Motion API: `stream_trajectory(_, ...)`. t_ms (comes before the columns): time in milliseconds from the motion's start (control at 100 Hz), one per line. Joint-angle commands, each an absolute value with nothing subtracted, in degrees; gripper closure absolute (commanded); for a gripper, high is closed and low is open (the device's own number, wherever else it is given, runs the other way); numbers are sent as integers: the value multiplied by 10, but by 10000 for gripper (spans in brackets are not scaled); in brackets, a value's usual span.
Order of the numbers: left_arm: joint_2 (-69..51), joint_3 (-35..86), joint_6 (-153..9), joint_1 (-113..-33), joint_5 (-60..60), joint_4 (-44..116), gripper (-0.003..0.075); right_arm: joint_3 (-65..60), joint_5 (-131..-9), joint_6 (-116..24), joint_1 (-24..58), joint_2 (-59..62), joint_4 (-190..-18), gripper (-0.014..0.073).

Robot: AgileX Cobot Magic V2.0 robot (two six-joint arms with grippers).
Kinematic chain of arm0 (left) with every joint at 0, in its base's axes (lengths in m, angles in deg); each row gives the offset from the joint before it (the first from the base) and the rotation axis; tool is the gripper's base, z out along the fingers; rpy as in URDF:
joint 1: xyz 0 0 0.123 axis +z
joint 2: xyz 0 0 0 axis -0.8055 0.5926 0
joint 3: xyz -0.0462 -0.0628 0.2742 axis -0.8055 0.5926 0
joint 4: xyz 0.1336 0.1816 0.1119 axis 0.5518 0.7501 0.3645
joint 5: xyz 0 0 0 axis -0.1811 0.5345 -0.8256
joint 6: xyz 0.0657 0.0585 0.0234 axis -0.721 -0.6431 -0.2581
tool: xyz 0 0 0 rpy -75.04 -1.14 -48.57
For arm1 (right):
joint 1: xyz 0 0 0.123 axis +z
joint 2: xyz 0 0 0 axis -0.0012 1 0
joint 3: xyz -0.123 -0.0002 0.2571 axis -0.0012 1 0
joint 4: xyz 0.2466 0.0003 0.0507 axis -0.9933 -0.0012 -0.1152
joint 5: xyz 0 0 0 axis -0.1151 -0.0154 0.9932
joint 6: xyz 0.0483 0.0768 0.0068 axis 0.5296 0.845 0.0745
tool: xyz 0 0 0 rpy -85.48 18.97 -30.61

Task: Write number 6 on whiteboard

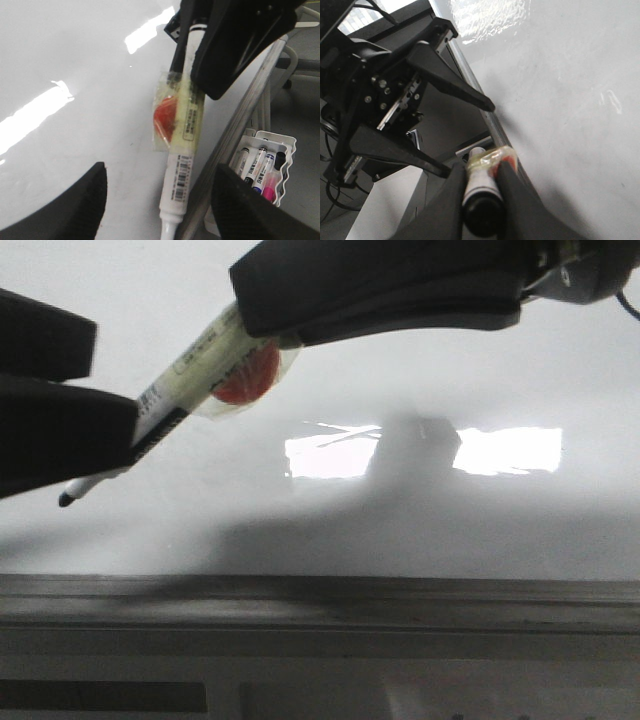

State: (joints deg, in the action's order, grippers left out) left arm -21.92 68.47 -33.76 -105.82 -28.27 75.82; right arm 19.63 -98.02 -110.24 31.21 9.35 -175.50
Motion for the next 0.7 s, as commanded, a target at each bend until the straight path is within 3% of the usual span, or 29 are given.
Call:
stream_trajectory(0, -284, 667, -318, -1064, -246, 728, 282, 177, -988, -1110, 313, 85, -1785, 663)
stream_trajectory(220, -483, 667, -318, -1063, -73, 655, 288, 177, -988, -1110, 313, 84, -1785, 656)
stream_trajectory(370, -593, 667, -318, -1063, 26, 676, 364, 177, -988, -1110, 313, 84, -1785, 656)
stream_trajectory(690, -631, 667, -318, -1063, 46, 679, 384, 177, -987, -1110, 313, 84, -1784, 656)
